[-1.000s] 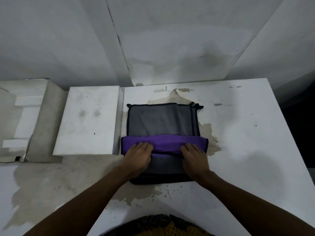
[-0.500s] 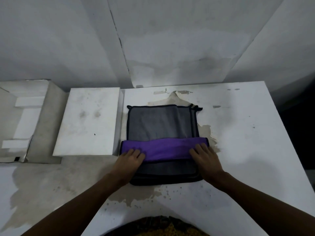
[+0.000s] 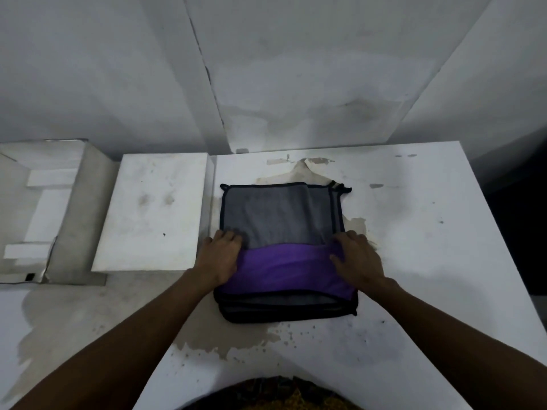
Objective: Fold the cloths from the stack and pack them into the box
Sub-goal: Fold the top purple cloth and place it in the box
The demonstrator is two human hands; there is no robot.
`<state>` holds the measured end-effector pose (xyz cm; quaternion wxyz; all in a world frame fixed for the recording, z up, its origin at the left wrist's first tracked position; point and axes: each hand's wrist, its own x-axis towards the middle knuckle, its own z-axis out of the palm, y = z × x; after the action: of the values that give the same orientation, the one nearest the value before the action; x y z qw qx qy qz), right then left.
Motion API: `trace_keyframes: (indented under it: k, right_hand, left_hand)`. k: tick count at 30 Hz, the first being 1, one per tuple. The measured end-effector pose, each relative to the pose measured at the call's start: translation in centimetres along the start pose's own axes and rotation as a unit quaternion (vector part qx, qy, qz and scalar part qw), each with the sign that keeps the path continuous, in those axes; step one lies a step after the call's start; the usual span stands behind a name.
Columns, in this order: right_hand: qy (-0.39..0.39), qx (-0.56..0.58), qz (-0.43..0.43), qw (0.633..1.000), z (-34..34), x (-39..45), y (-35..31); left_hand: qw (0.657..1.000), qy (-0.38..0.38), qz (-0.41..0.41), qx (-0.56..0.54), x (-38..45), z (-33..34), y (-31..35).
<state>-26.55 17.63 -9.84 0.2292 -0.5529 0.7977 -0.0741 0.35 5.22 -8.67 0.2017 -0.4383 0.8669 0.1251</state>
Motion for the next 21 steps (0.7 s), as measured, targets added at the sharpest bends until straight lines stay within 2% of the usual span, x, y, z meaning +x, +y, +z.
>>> trace_keyframes:
  k: [3, 8, 11, 14, 18, 19, 21]
  right_hand:
    - [-0.012, -0.002, 0.026, 1.0, -0.1, 0.6, 0.7]
    - [0.004, -0.005, 0.043, 0.999, -1.0, 0.7, 2.2]
    - [-0.027, 0.021, 0.067, 0.997, -0.8, 0.7, 2.8]
    - [-0.034, 0.024, 0.068, 0.997, -0.7, 1.1, 2.6]
    - [-0.001, 0.01, 0.008, 1.0, -1.2, 1.5, 1.4]
    - [0.009, 0.019, -0.013, 1.0, -1.3, 1.6, 0.7]
    - [0.012, 0.038, -0.046, 0.998, -1.1, 1.9, -0.9]
  left_hand:
    - [1.0, -0.012, -0.005, 0.02, 0.5, -0.3, -0.2]
    - [0.997, 0.038, -0.021, 0.061, 0.7, -0.6, -1.8]
    - [0.995, 0.016, -0.035, 0.088, 0.8, -0.3, -1.2]
    - [0.997, 0.002, -0.062, 0.042, 1.2, 0.0, -0.2]
    - [0.985, 0.168, -0.027, -0.029, 0.7, -0.1, 1.3]
    - [0.98, 0.186, -0.025, -0.059, 0.4, -0.2, 2.0]
    - [0.977, 0.137, -0.077, -0.142, -0.2, -0.5, 3.6]
